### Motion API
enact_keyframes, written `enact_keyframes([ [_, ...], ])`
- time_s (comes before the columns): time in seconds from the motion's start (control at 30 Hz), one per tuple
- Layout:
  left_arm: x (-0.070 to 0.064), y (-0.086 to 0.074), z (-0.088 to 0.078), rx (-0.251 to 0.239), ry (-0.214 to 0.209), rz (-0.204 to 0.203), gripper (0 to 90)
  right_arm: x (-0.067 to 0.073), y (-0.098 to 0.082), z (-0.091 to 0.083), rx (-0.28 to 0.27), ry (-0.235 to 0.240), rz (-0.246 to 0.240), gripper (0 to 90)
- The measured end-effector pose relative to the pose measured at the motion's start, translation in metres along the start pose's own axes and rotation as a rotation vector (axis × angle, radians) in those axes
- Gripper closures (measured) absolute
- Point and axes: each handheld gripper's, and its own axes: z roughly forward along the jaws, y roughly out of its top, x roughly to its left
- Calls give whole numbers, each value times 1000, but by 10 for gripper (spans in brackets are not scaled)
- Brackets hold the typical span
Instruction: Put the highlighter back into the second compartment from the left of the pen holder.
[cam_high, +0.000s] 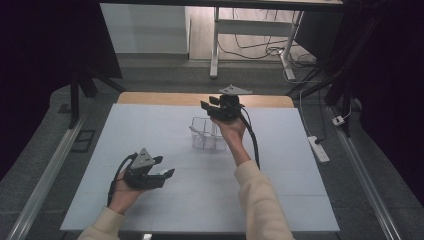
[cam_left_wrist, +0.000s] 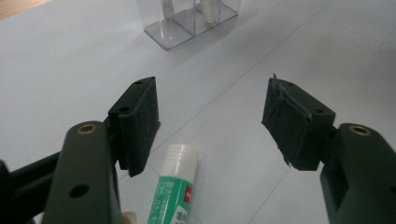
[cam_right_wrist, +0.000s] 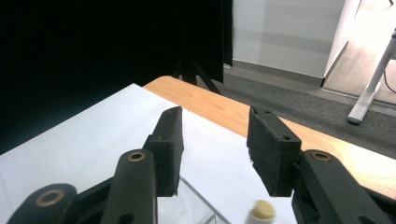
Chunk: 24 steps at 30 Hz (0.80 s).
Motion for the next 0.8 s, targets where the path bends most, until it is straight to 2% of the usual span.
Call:
enact_keyframes([
  [0.23,0,1,1,2,3,3,360,-2,-6,-23,40,57,-25,535],
  [0.4,2,3,1,1,5,5,360,-3,-18,-44,71,79,-37,536],
  [0.67,7,5,0,0,2,-11,358,-5,-42,-87,97,103,-52,534],
  [0.8,10,5,-1,6,2,-18,359,-6,-49,-110,92,119,-49,533],
])
